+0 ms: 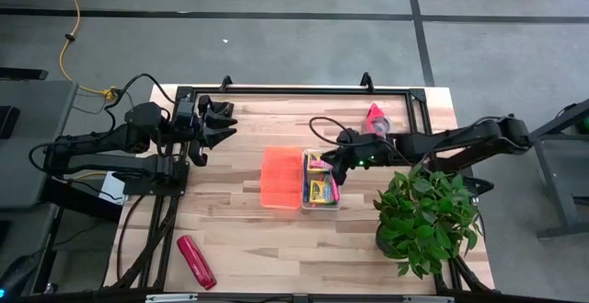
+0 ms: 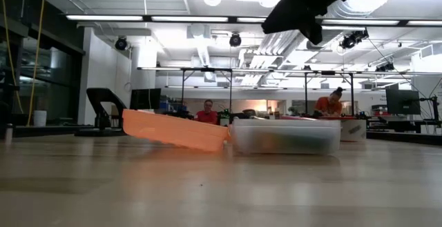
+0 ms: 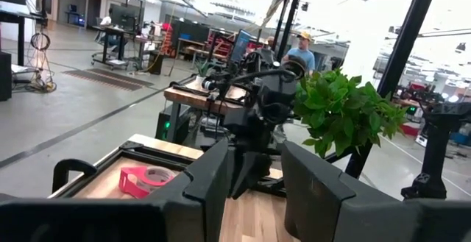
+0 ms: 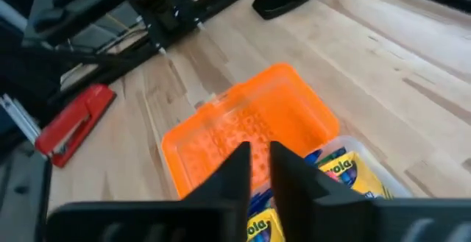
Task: Pack school essentials
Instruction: Close the supply box
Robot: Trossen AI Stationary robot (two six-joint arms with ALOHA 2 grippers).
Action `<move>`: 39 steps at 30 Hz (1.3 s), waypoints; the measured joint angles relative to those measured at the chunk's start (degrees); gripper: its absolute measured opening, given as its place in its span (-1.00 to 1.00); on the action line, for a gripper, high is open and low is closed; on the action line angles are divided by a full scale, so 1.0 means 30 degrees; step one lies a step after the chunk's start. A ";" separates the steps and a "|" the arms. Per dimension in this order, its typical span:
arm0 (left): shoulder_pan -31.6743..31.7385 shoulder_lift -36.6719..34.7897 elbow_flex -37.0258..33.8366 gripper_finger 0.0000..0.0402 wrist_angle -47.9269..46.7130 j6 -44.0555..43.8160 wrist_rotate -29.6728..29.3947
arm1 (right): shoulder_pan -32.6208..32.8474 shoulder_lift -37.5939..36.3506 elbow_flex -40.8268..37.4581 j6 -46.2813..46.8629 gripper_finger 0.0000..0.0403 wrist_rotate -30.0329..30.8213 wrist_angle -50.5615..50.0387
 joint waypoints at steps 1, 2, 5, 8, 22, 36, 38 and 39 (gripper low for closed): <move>0.0000 0.0000 0.0000 -0.43 0.0000 0.0000 0.0000 | 0.0033 0.0024 0.0000 -0.0262 -0.91 -0.0031 -0.0012; 0.0000 0.0000 0.0000 -0.43 -0.0007 0.0000 0.0000 | 0.0024 0.0029 0.0000 -0.0571 -0.95 -0.0138 -0.0114; -0.0007 0.0000 0.0000 -0.43 0.0000 0.0000 0.0000 | -0.0344 -0.0417 0.0000 -0.1505 -0.93 -0.0821 -0.0656; 0.0000 0.0000 0.0000 -0.43 -0.0023 0.0012 0.0007 | -0.0775 -0.1331 -0.0123 -0.2260 -0.97 -0.1651 -0.1308; -0.0007 0.0007 -0.0007 -0.43 -0.1809 0.1177 -0.0062 | -0.1566 -0.9259 -0.7957 -0.5877 -1.00 -0.3608 0.9012; -0.0027 -0.0549 -0.5191 -0.98 0.5306 -0.0472 -0.0627 | -0.1654 -0.9753 -0.7104 -0.9045 -1.00 -0.3400 0.8161; -0.0022 -0.0576 -0.5951 -0.99 0.6173 -0.0979 -0.0640 | -0.1654 -0.9753 -0.7104 -0.8995 -1.00 -0.3393 0.8206; -0.0022 -0.0576 -0.6070 -0.99 0.6505 -0.1003 -0.0713 | -0.1654 -0.9753 -0.7104 -0.8996 -1.00 -0.3393 0.8262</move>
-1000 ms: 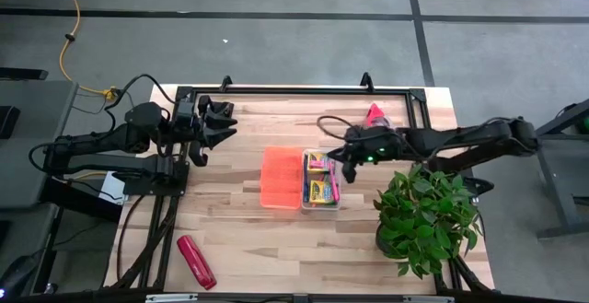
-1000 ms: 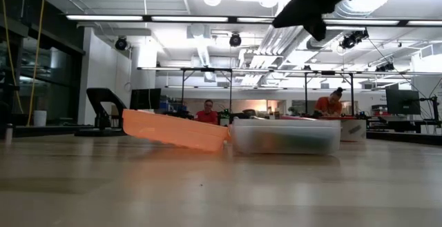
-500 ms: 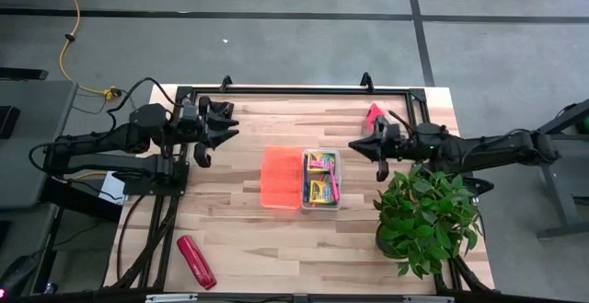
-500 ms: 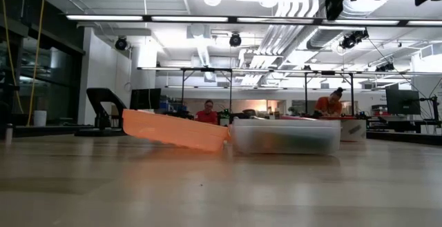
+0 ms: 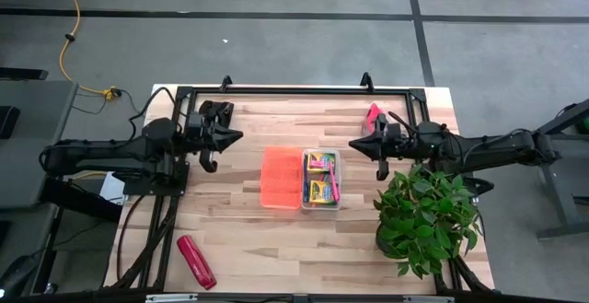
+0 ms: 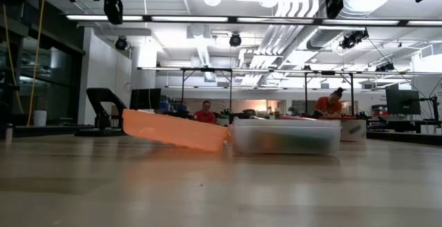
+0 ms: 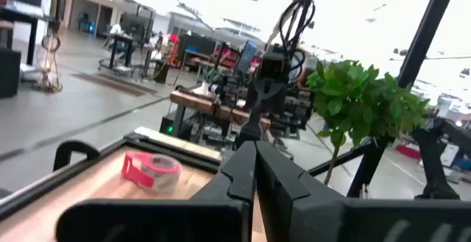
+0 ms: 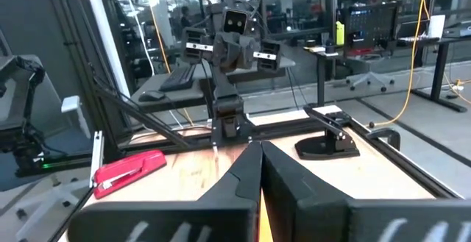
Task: Pack school essentials
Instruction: Close the supply box
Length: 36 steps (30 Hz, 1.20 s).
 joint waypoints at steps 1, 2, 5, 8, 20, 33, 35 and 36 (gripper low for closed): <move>0.0000 -0.0027 -0.0006 -1.00 0.0182 0.0126 -0.0003 | 0.0000 0.0000 0.0000 -0.0012 -1.00 0.0000 0.0027; 0.0000 -0.0036 -0.0006 -1.00 0.0426 0.0303 0.0005 | 0.0000 0.0000 0.0000 -0.0038 -1.00 0.0003 0.0059; 0.0000 -0.0036 0.0053 -1.00 0.0585 0.0908 0.0012 | 0.0000 0.0000 0.0000 -0.0026 -1.00 0.0008 0.0058; 0.0000 -0.0036 0.0474 -1.00 -0.0550 0.1209 0.0042 | -0.0006 0.0059 0.0033 0.1317 -1.00 0.0015 -0.0444; 0.0000 -0.0019 0.2122 -1.00 -0.9164 0.2001 0.0160 | 0.0810 0.5389 -0.0290 1.0232 -1.00 -0.0076 -1.1211; 0.0007 0.0274 0.2122 -1.00 -1.4727 0.0680 0.0197 | 0.1056 1.2167 -0.0401 1.0400 -1.00 -0.0870 -0.6074; 0.0007 0.0539 0.2127 -1.00 -1.5645 0.0207 0.0216 | 0.1056 1.2697 -0.0401 1.0400 -1.00 -0.0884 -0.5199; 0.0007 0.0759 0.2129 -1.00 -1.6115 -0.0060 0.0218 | 0.1056 1.2929 -0.0401 1.0400 -1.00 -0.0937 -0.4847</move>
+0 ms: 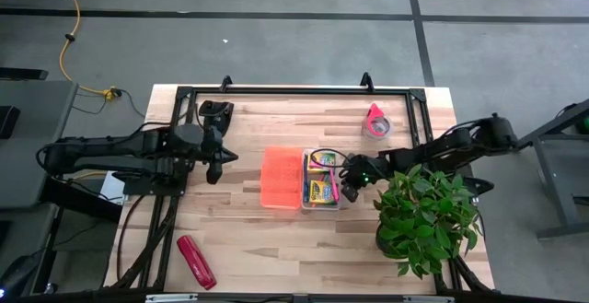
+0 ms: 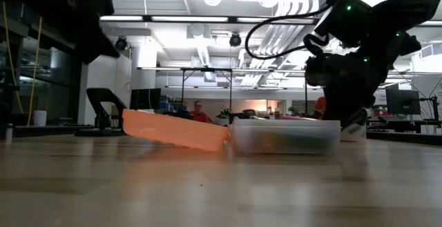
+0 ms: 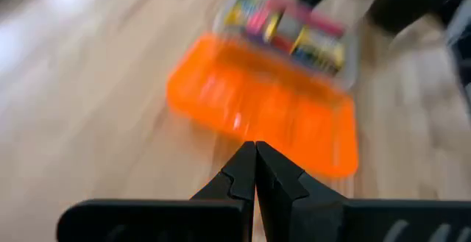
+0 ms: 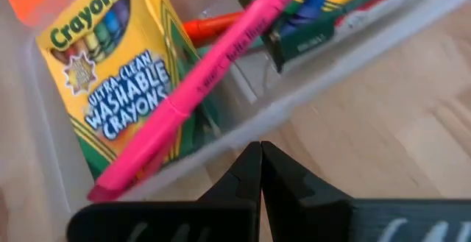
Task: Pack school essentials
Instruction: Close the supply box
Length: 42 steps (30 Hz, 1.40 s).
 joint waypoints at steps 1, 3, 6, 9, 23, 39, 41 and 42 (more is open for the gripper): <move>0.0000 0.0301 0.0000 -1.00 -0.0509 -0.0343 0.0007 | 0.0000 0.0203 0.0000 0.0081 -1.00 -0.0059 0.0227; 0.0000 0.1087 0.0000 -1.00 -0.1346 -0.0813 0.0007 | 0.0000 0.0563 0.0000 0.0402 -1.00 -0.0077 0.0398; 0.0000 0.2440 0.0000 -1.00 -0.1821 -0.1287 0.0015 | -0.0002 0.0855 0.0000 0.0432 -1.00 -0.0083 0.0704; 0.0000 0.4019 0.0000 -1.00 -0.1609 -0.1385 0.0181 | 0.0000 0.0914 0.0007 0.0539 -1.00 -0.0076 0.1041; -0.0015 1.1011 0.0000 -1.00 0.4465 -0.1401 0.2171 | 0.0000 0.0914 0.0015 0.0712 -1.00 -0.0027 0.2132; -0.0845 1.3133 -0.0015 -1.00 0.7446 -0.0489 0.2157 | -0.0006 0.0906 0.0015 0.0940 -1.00 0.0173 0.2574; -0.0845 1.2768 -0.0015 -1.00 0.7531 -0.0486 0.2157 | 0.0000 0.0906 0.0015 0.1020 -1.00 0.0172 0.2541; -0.0845 1.2611 -0.0015 -1.00 0.7521 -0.0496 0.2151 | 0.0000 0.0906 0.0015 0.1010 -1.00 0.0172 0.2538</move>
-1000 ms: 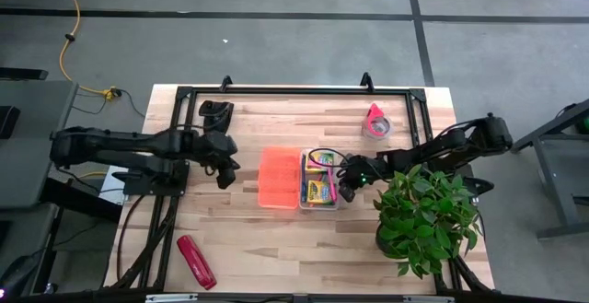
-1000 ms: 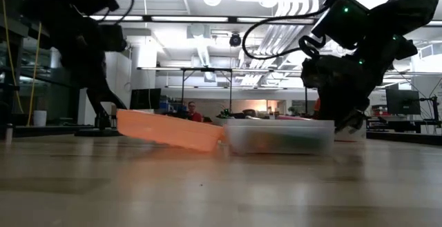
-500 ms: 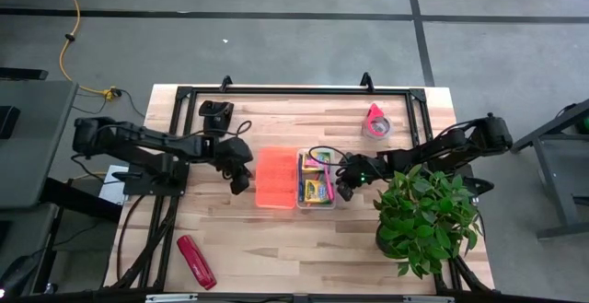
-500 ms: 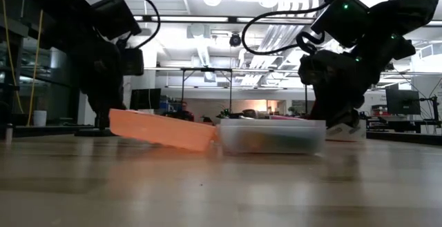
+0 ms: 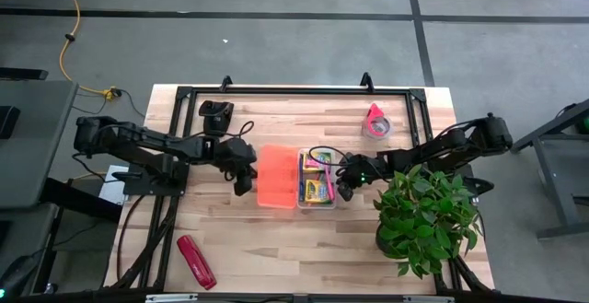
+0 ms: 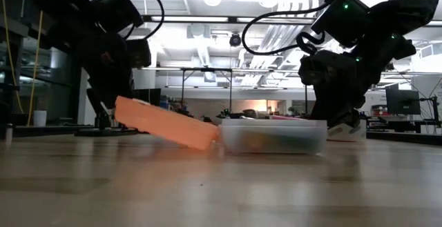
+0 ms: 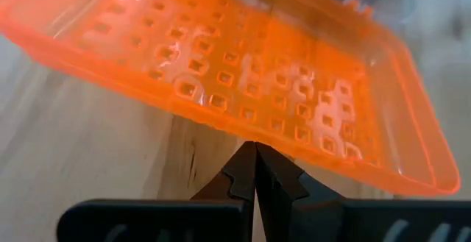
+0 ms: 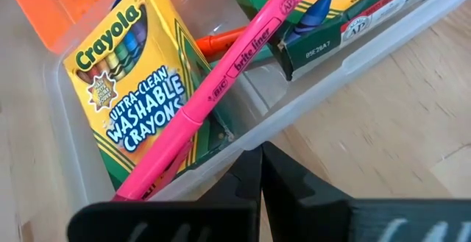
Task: Pack school essentials
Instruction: Close the supply box
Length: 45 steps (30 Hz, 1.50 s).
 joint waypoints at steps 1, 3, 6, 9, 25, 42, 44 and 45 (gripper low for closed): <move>0.0005 -0.0209 0.0000 -1.00 -0.0010 -0.0018 -0.0002 | 0.0000 0.0000 0.0000 -0.0004 -1.00 0.0000 -0.0007; 0.0007 -0.0717 0.0000 -1.00 0.0048 -0.0114 -0.0005 | 0.0000 0.0000 0.0000 -0.0004 -1.00 0.0000 -0.0029; 0.0007 -0.1459 0.0000 -1.00 0.0135 -0.0139 -0.0009 | 0.0000 0.0051 0.0000 -0.0004 -1.00 0.0000 -0.0029; 0.0007 -0.2168 0.0000 -1.00 0.0398 -0.0152 -0.0141 | 0.0000 0.0051 0.0000 -0.0004 -1.00 0.0078 -0.0027; 0.0007 -0.0584 0.0058 -1.00 0.7963 -0.0548 -0.0588 | -0.0007 0.0058 -0.0007 -0.0011 -1.00 0.0852 0.0219; -0.1220 0.5295 0.0296 -1.00 1.4289 -0.3177 -0.0505 | -0.0007 0.0073 -0.0007 -0.0004 -1.00 0.1211 0.1071; -0.1497 0.5790 0.0698 -1.00 1.4511 -0.3177 -0.0505 | -0.0007 0.0073 -0.0007 -0.0004 -1.00 0.1209 0.1085; -0.1630 0.6093 0.1036 -1.00 1.4546 -0.3163 -0.0512 | -0.0007 0.0073 -0.0007 -0.0004 -1.00 0.1217 0.1086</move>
